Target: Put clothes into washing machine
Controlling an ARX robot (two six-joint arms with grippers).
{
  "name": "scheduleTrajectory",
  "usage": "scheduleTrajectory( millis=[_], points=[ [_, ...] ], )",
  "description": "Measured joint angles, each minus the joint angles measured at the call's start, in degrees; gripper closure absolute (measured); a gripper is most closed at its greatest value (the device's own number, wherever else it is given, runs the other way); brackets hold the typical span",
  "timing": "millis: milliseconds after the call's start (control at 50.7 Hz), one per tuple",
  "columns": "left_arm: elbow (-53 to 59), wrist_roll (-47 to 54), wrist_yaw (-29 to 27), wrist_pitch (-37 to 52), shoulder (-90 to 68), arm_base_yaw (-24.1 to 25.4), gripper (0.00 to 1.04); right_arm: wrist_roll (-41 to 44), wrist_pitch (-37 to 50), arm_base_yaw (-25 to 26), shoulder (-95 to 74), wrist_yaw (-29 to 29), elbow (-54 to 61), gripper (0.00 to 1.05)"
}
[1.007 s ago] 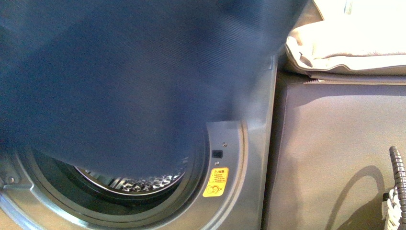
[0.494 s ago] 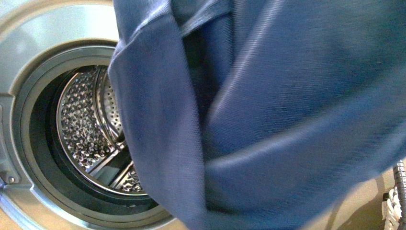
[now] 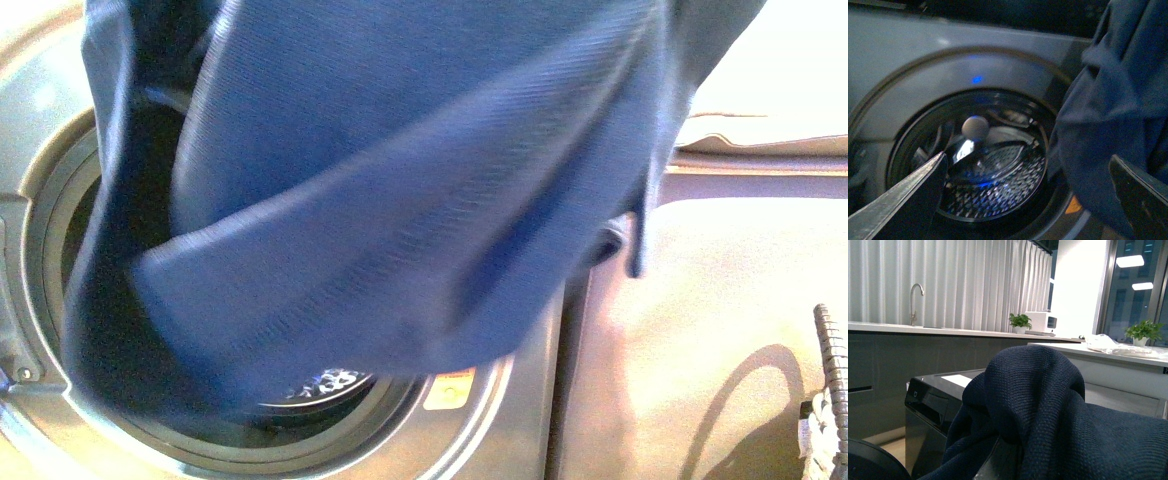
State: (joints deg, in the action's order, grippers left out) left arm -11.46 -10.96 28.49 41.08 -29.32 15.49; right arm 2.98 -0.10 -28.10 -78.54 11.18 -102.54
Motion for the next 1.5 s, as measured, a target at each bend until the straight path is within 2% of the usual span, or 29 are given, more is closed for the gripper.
scheduleTrajectory(
  millis=[59,217,375,513,652,809,908,1204,1500],
  points=[
    [-4.1,-2.8,4.7,4.2,-4.6,1.0,0.07,0.0,0.0,0.0,0.0,0.0,0.0,0.98],
    [-12.3,-9.9,11.1,13.2,-13.9,2.1,0.07,0.0,0.0,0.0,0.0,0.0,0.0,0.98],
    [-20.6,-13.4,16.1,17.0,-19.9,-0.6,0.07,0.0,0.0,0.0,0.0,0.0,0.0,0.98],
    [-27.0,-14.1,18.3,14.1,-23.8,-7.5,0.07,0.0,0.0,0.0,0.0,0.0,0.0,0.98],
    [-31.0,-9.5,18.3,7.7,-25.2,-16.6,0.07,0.0,0.0,0.0,0.0,0.0,0.0,0.98],
    [-32.7,-4.3,20.9,3.6,-27.5,-28.2,0.07,0.0,0.0,0.0,0.0,0.0,0.0,0.98],
    [-35.4,-0.9,18.7,0.3,-30.6,-33.2,0.07,0.0,0.0,0.0,0.0,0.0,0.0,0.98],
    [-39.1,2.2,15.6,-0.7,-34.2,-34.1,0.07,0.0,0.0,0.0,0.0,0.0,0.0,0.98],
    [-39.1,2.8,18.2,0.9,-34.5,-29.8,0.07,0.0,0.0,0.0,0.0,0.0,0.0,0.98]
  ],
)
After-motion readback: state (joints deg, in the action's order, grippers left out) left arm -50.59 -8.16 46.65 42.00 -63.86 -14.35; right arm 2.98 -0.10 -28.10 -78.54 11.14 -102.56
